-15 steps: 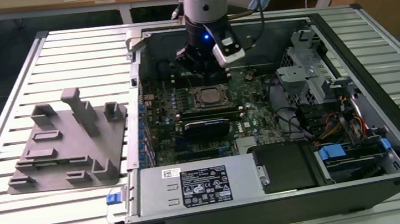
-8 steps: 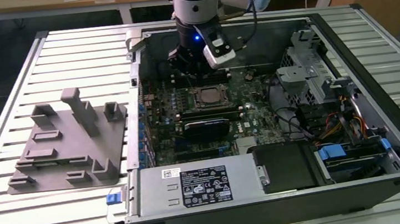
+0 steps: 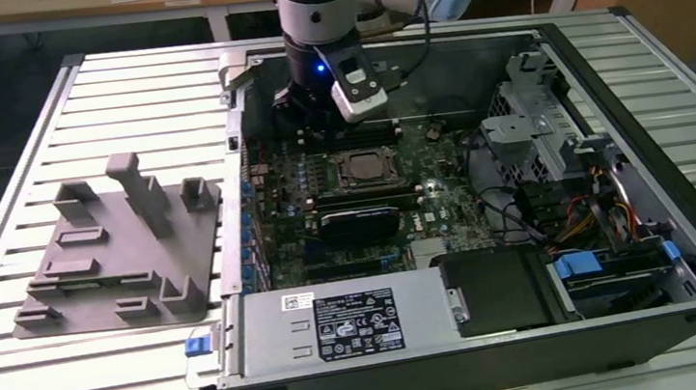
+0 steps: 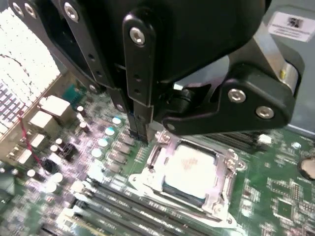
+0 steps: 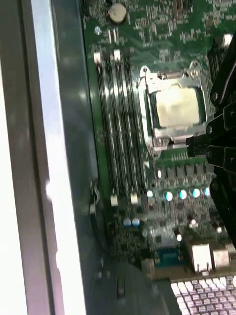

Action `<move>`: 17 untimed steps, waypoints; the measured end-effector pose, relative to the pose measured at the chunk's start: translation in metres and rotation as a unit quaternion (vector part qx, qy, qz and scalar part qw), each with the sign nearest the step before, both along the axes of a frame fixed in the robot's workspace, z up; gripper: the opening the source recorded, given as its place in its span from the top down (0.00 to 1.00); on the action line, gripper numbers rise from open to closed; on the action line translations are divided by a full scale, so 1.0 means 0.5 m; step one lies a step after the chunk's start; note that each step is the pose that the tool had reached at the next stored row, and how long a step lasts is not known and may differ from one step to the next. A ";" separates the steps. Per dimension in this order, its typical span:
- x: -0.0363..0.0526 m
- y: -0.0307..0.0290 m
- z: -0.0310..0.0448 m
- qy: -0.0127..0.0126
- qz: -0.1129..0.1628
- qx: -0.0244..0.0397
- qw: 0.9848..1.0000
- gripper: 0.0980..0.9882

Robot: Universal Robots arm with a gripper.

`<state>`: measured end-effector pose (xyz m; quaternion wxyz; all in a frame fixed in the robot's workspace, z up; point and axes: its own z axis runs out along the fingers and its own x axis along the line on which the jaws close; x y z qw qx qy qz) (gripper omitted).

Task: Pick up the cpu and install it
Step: 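Install the first cpu locking lever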

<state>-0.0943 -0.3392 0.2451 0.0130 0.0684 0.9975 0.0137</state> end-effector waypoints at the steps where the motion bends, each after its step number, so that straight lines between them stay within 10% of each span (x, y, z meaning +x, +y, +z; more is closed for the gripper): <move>1: -0.006 0.000 0.000 0.000 0.000 0.000 1.000 0.99; 5: -0.021 0.000 0.000 0.000 0.000 0.008 1.000 0.99; 17: -0.044 0.000 0.000 0.000 0.000 0.088 0.996 0.99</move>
